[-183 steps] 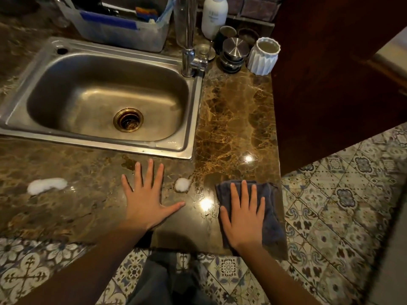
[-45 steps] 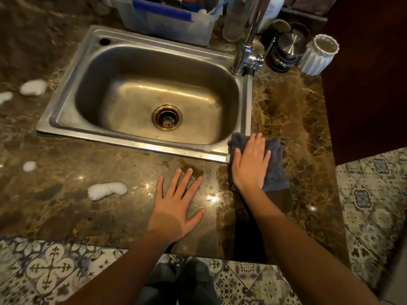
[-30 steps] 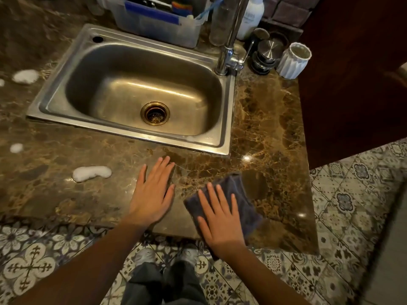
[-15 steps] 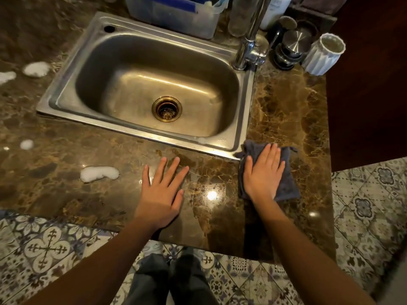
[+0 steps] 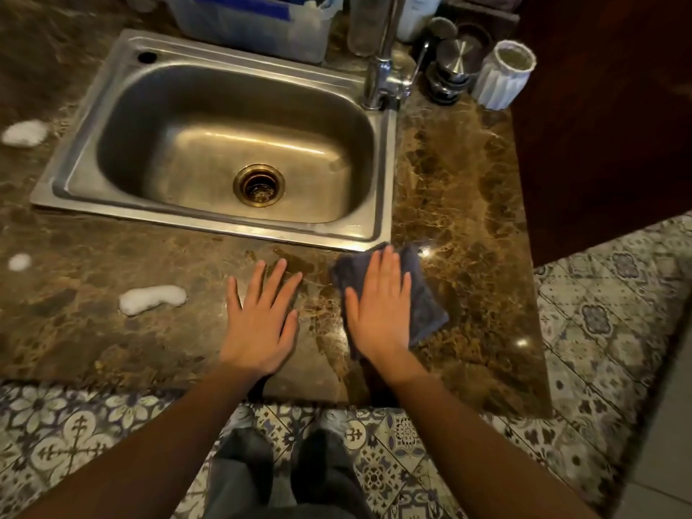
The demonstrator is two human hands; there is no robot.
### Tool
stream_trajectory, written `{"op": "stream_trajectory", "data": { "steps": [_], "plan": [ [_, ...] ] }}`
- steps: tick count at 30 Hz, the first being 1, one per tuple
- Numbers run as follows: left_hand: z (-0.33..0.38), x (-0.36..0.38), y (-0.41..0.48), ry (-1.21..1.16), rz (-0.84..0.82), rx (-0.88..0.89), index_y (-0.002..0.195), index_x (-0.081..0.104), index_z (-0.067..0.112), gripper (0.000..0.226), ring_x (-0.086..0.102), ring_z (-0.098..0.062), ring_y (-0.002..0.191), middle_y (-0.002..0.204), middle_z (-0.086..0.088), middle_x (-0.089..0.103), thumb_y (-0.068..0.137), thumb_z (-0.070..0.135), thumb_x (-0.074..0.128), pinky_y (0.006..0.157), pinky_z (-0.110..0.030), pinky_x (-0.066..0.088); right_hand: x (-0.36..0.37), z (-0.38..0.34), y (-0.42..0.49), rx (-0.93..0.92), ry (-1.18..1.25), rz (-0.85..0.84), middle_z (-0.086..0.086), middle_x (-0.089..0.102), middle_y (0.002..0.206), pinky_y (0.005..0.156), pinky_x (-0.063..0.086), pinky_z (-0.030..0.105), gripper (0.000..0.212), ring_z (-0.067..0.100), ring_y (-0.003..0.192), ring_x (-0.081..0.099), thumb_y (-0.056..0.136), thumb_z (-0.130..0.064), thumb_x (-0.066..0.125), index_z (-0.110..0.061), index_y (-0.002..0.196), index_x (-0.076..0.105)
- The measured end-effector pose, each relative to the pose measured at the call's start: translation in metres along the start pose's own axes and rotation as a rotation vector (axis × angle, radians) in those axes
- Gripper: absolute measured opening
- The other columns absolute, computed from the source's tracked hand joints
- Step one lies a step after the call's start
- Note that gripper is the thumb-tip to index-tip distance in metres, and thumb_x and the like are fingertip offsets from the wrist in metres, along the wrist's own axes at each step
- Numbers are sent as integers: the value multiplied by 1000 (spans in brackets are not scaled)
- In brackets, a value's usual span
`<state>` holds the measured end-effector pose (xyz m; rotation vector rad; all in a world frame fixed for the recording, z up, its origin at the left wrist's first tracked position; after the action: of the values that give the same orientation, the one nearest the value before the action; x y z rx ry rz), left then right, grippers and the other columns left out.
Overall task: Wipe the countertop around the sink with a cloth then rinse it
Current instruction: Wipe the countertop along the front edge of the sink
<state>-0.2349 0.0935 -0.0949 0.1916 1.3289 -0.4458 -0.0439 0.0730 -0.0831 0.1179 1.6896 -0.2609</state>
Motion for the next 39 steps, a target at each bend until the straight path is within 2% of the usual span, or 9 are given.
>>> {"op": "stream_trajectory", "data": {
  "steps": [4, 7, 10, 17, 21, 27, 32, 35, 39],
  "plan": [
    [0, -4, -1, -54, 11, -7, 146, 36, 25, 57, 13, -26, 147, 157, -2, 26, 92, 36, 24, 113, -58, 5, 7, -25, -65, -65, 33, -88, 12, 4, 159, 119, 7, 47, 70, 26, 147, 4, 95, -47, 22, -8, 152, 10],
    [-2, -13, 2, -96, 43, -18, 135, 50, 25, 54, 32, -28, 137, 146, -3, 44, 87, 32, 29, 107, -55, 17, 13, -45, -96, -31, -13, -120, 17, 26, 154, 112, 15, 45, 69, 31, 143, 25, 92, -46, 31, -4, 147, 27],
    [-13, -22, 13, -90, 42, 38, 129, 54, 24, 51, 44, -31, 123, 138, -5, 51, 85, 32, 31, 98, -50, 29, 14, -60, -102, 37, -36, -120, 18, 30, 153, 109, 16, 45, 69, 31, 141, 26, 92, -46, 32, -2, 146, 31],
    [-25, -13, 11, 3, -2, 136, 139, 47, 22, 53, 32, -28, 139, 151, -7, 38, 92, 33, 28, 108, -61, 17, 15, -74, -61, 249, 0, -41, 21, 28, 153, 112, 12, 46, 73, 33, 142, 26, 94, -48, 26, 2, 147, 25],
    [-25, -13, 13, 24, -9, 155, 142, 43, 21, 54, 27, -27, 143, 154, -6, 33, 92, 32, 27, 109, -62, 15, 13, -69, -9, 359, 86, 0, 16, 1, 160, 116, -6, 43, 77, 27, 147, -3, 92, -52, 8, -2, 151, 2],
    [-26, -12, 12, 13, -20, 156, 143, 40, 22, 55, 23, -26, 144, 155, -6, 31, 91, 32, 28, 110, -63, 15, 5, -61, 50, 540, 91, 91, 19, -1, 159, 118, 0, 45, 70, 29, 147, -2, 101, -41, 26, 1, 150, 0],
    [-26, -14, 13, -19, -19, 149, 142, 42, 23, 53, 25, -25, 143, 153, -4, 34, 92, 32, 27, 110, -64, 18, 3, -52, 61, 483, 105, 62, 17, 0, 160, 118, 2, 45, 70, 28, 147, -1, 101, -43, 25, -1, 151, 0],
    [-26, -12, 15, -60, -25, 132, 140, 43, 25, 52, 25, -23, 142, 151, -3, 37, 91, 34, 29, 110, -62, 16, 5, -42, 34, 332, 87, 65, 17, 7, 159, 118, 6, 44, 72, 29, 147, 4, 98, -47, 18, 0, 151, 5],
    [-25, -10, 18, -28, -18, 135, 145, 37, 26, 55, 17, -23, 145, 158, -1, 25, 91, 37, 28, 111, -60, 8, 11, -32, -13, 245, 30, 65, 19, 22, 156, 117, 16, 46, 71, 31, 145, 18, 97, -47, 16, 2, 149, 17]
  ]
}}
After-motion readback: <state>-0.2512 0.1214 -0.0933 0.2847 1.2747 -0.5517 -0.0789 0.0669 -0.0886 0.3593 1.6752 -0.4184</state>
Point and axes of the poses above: each hand's wrist, its own y-axis towards the middle knuckle, its own x-axis out of the palm, z = x × y, the point moved 1 cm from there along y, towards the middle knuckle
